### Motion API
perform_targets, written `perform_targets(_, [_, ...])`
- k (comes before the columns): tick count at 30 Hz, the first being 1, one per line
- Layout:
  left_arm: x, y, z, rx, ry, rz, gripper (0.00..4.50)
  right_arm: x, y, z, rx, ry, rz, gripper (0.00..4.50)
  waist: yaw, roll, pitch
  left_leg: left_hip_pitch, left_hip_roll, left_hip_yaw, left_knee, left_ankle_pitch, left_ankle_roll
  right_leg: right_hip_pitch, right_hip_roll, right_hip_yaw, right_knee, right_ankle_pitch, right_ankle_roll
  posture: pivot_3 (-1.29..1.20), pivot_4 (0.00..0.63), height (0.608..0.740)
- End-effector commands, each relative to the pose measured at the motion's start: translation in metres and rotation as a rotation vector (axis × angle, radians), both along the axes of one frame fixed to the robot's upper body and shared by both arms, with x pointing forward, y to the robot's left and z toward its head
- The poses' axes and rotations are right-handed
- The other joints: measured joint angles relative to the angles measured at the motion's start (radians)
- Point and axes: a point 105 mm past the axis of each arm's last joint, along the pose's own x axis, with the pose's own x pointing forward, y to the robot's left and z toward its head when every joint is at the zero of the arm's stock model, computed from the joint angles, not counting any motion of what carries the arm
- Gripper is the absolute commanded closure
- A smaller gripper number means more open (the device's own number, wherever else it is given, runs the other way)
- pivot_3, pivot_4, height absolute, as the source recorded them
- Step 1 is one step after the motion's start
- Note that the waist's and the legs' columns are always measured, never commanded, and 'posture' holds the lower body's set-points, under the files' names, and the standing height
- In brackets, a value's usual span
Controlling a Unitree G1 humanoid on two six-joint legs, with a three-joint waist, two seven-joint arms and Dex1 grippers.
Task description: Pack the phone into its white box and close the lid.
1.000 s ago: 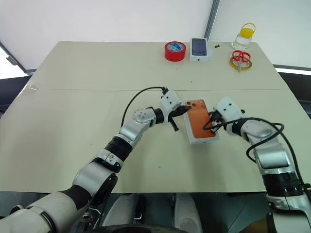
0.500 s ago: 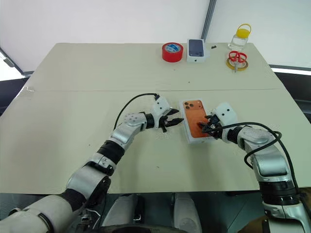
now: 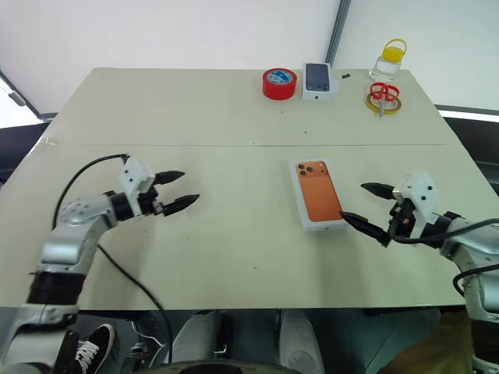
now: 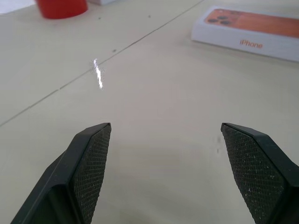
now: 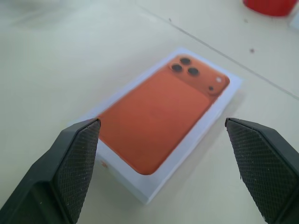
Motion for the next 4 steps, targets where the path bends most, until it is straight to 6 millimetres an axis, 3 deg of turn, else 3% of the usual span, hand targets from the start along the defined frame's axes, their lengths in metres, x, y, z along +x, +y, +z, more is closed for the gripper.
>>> perform_targets(1, [-0.011, 0.003, 0.012, -0.007, -0.044, -0.005, 0.56, -0.003, -0.02, 0.014, 0.013, -0.049, -0.004, 0.05, 0.0, 0.0, 0.0, 0.0, 0.0, 0.0, 0.0, 0.0, 0.0, 0.0, 0.0, 0.0, 0.0, 0.0, 0.0, 0.0, 0.15, 0.739])
perform_targets(4, [-0.021, 0.009, 0.011, -0.012, -0.027, -0.01, 0.56, 0.0, -0.036, 0.012, 0.0, -0.045, -0.029, 0.05, -0.001, 0.0, 0.0, 0.0, 0.0, 0.001, 0.0, 0.0, 0.0, 0.0, -0.001, 0.0, 0.0, 0.0, 0.0, 0.0, 0.15, 0.739])
